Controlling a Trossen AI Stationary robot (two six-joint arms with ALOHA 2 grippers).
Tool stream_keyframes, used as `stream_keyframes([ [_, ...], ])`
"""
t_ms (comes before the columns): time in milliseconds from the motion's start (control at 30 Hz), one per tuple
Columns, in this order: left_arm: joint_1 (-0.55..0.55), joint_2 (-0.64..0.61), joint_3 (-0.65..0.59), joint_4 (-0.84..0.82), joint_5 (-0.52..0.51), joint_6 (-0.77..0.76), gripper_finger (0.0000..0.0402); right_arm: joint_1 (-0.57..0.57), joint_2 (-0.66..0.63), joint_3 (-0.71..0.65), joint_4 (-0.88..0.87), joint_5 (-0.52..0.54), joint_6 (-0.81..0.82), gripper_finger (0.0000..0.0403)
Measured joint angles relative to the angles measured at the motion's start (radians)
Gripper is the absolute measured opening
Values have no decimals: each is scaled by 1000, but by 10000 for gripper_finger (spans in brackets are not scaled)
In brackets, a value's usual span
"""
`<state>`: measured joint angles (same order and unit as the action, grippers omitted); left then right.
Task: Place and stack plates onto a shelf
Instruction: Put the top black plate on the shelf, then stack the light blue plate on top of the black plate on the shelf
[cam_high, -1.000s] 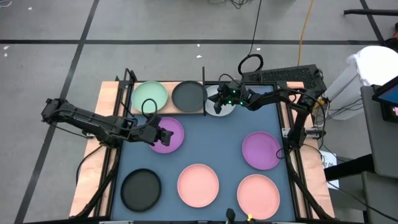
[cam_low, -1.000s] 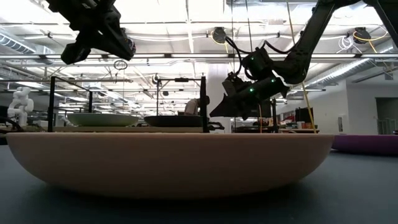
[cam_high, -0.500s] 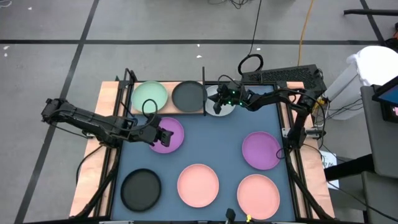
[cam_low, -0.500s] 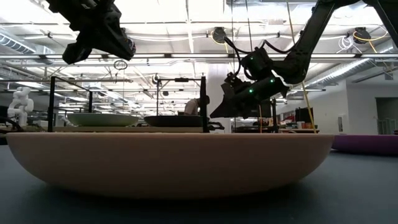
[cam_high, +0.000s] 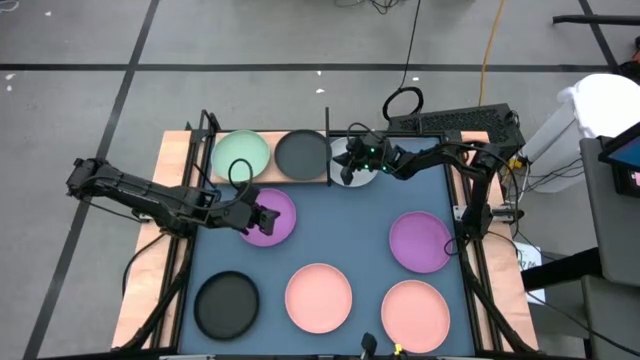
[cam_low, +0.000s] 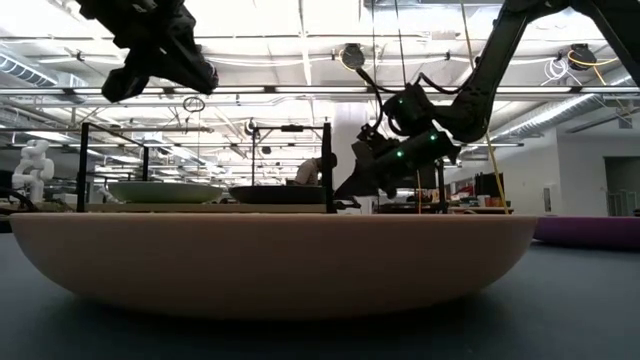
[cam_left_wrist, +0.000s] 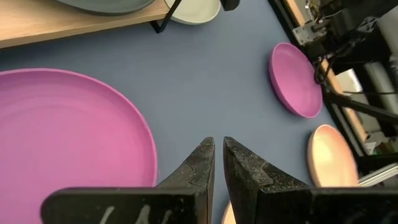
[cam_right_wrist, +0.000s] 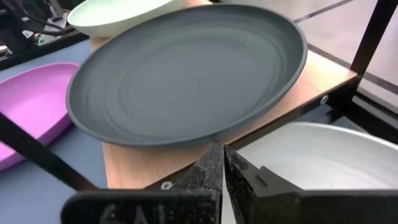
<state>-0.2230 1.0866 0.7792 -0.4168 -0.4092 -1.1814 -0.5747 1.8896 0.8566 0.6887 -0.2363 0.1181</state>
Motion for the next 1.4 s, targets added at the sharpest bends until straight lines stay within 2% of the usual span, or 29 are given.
stream_keyframes([
  [200, 0, 0, 0, 16, 0, -6, 37, -1, -21, 0, 2, -1, 0, 0],
  [333, 0, 0, 0, 17, 0, -8, 37, -1, -49, 0, -78, -3, 0, 0],
  [500, 0, 0, 0, 18, 0, 10, 37, -1, -157, 0, -322, -3, 0, 0],
  [667, 0, 0, 0, 0, -1, 81, 37, 16, -360, 0, -644, -3, 3, 0],
  [767, 5, 0, 0, -8, -1, 143, 37, 37, -487, 0, -771, -3, 40, 0],
  [867, 12, 0, 0, -8, -1, 197, 37, 67, -592, 0, -861, -2, 124, 0],
  [1067, 27, 0, 0, 2, -2, 240, 37, 153, -734, 0, -923, -2, 444, 0],
  [1200, 26, 0, 0, 3, -2, 301, 37, 212, -795, 0, -939, -2, 583, 0],
  [1400, 1, 0, 0, 3, -2, 260, 37, 308, -840, 0, -1015, 55, 739, 0],
])
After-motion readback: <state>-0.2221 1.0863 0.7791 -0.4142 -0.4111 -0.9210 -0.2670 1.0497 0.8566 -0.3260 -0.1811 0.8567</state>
